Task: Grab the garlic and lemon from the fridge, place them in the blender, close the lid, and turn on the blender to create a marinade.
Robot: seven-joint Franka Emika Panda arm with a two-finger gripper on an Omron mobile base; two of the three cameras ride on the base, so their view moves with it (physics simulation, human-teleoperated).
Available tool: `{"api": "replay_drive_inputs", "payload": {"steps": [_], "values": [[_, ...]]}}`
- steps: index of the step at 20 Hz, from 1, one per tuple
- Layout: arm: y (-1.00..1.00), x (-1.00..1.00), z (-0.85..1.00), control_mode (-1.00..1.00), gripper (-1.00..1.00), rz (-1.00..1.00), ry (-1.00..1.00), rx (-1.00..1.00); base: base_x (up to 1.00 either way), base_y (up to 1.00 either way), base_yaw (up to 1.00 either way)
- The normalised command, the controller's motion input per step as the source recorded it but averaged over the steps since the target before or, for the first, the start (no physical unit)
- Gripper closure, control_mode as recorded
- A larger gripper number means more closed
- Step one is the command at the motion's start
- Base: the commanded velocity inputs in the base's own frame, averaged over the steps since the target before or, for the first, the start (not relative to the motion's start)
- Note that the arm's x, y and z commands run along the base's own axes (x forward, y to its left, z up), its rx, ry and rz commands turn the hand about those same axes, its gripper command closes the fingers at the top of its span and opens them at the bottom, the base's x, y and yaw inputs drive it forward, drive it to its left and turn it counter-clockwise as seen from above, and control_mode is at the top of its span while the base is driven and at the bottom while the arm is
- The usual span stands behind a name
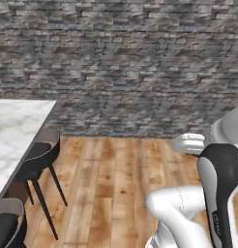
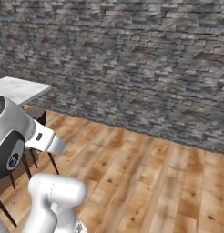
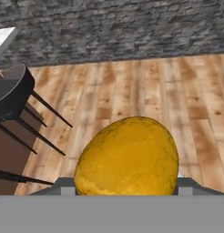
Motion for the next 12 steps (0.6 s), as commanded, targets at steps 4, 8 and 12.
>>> {"api": "replay_drive_inputs", "payload": {"steps": [4, 8, 12], "values": [[0.0, 0.0, 0.0, 1.0, 1.0, 0.0, 0.0, 0.0, 1.0, -0.05, 0.27], [0.0, 0.0, 0.0, 1.0, 1.0, 0.0, 0.0, 0.0, 1.0, -0.02, 0.27], [0.0, 0.0, 0.0, 1.0, 1.0, 0.0, 0.0, 0.0, 1.0, -0.04, 0.3]]}}
